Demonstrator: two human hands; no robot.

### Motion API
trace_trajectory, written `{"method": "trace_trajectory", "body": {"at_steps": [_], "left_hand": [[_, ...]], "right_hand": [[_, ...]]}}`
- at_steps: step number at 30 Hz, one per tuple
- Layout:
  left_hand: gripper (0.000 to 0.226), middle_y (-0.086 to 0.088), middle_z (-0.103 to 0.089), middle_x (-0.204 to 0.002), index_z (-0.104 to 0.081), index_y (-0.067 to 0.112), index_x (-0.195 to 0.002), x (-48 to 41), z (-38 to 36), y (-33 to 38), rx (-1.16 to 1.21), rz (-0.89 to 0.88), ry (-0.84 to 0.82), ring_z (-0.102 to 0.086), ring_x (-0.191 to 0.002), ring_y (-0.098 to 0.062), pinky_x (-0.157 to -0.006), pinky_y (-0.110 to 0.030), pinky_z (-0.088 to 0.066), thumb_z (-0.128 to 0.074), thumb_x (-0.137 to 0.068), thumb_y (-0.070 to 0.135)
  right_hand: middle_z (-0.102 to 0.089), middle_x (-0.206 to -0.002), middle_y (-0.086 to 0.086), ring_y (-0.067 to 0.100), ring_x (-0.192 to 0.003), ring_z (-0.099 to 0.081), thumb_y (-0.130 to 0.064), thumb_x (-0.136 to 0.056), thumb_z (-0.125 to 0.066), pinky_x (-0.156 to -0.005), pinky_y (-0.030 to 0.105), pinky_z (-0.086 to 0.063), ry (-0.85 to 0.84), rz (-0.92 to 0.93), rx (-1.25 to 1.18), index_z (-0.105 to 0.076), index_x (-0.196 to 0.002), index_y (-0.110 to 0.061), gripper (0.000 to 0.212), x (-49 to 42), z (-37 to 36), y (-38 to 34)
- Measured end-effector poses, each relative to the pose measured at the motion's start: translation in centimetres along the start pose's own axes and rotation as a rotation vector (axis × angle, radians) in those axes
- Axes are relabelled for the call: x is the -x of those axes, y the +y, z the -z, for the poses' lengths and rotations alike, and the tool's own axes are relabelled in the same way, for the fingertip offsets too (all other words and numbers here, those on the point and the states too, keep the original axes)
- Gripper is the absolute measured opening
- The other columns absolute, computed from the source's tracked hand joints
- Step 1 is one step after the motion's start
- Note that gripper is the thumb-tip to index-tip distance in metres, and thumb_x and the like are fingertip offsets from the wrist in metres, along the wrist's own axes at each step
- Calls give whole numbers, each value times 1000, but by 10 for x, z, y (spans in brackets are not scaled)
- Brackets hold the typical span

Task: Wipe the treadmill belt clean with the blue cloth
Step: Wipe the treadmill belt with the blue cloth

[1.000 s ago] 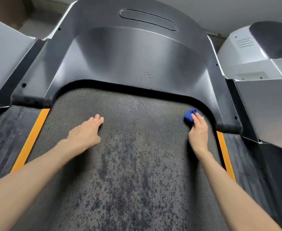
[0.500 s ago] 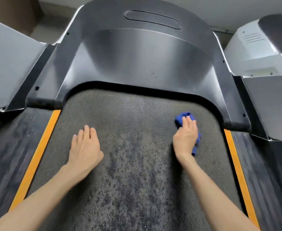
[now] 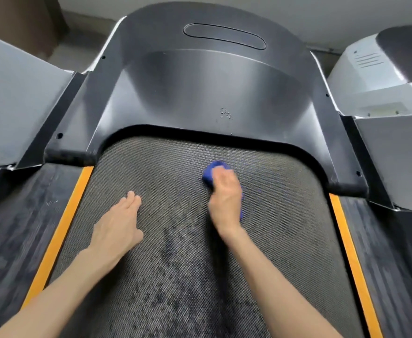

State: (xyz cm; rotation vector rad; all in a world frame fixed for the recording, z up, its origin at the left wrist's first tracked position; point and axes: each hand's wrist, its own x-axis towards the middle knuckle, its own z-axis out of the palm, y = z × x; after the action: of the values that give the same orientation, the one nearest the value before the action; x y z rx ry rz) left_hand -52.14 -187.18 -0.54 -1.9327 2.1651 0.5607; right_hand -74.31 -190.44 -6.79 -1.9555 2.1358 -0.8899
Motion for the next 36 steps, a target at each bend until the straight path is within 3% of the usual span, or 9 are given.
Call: {"method": "trace_trajectory", "body": {"at_steps": [3,6,11,13,19,21,26,28,36], "left_hand": [[78,0,-7,-157,-16,16,-148,1,-1,-2,19,-3,-7,-17,-142,-15,-111,-30,-25,-55,-80,14],[78,0,-9,-157,-18,17,-148,-2,-1,-7,68,-4,-27,-18,-142,-15,-113,-33,-24,-53,-79,11],[81,7,-7,-156,-15,22,-148,-5,1,-17,124,-6,-74,-21,-141,-15,-113,-33,-24,-52,-78,10],[80,6,-6,-157,-15,22,-148,-6,2,-15,111,-9,-85,-22,-141,-16,-112,-34,-25,-52,-78,11],[75,7,-8,-156,-18,22,-148,-3,3,-9,83,18,-18,-22,-141,-14,-110,-32,-24,-49,-81,10],[77,6,-7,-156,-17,22,-148,-3,-1,-12,105,7,-20,-20,-141,-14,-112,-33,-23,-50,-80,7],[83,2,-4,-157,-13,18,-149,-7,-6,-18,128,-29,-62,-17,-142,-16,-114,-35,-23,-52,-77,6],[83,3,-3,-157,-12,19,-149,-8,-5,-18,139,-17,-76,-15,-143,-15,-114,-36,-24,-52,-77,7],[80,7,-7,-156,-17,22,-148,-10,-3,-19,171,-5,-54,-15,-142,-12,-113,-32,-24,-49,-77,3]], "right_hand": [[-55,-132,7,30,-127,-45,-6,-77,-34,-109,36,-32,-424,578,-94,-56,-126,-7,54,45,-13,-40],[-52,-136,6,26,-130,-41,6,-77,-43,-113,31,-25,-477,652,-125,-56,-127,-8,53,31,-2,-16],[-56,-127,20,42,-120,-48,3,-68,-38,-107,45,-34,108,-202,62,-59,-120,3,56,-12,13,43],[-57,-126,21,45,-120,-48,3,-63,-38,-106,47,-35,158,-341,61,-58,-120,6,60,-7,8,21],[-52,-135,8,26,-129,-37,-2,-63,-36,-111,28,-19,-403,641,7,-53,-129,-7,68,68,-6,-35],[-49,-139,5,24,-132,-37,0,-67,-35,-112,29,-22,-438,751,38,-49,-133,-10,68,52,5,-4],[-57,-125,21,41,-118,-49,5,-65,-38,-108,38,-31,37,-180,73,-59,-119,4,58,-9,26,59],[-60,-117,23,43,-111,-52,-1,-64,-34,-102,43,-33,128,-313,70,-61,-112,6,56,-6,20,30],[-52,-136,-1,23,-129,-45,-25,-90,-49,-106,37,-37,-316,602,60,-56,-127,-18,38,89,-2,-29]]}}
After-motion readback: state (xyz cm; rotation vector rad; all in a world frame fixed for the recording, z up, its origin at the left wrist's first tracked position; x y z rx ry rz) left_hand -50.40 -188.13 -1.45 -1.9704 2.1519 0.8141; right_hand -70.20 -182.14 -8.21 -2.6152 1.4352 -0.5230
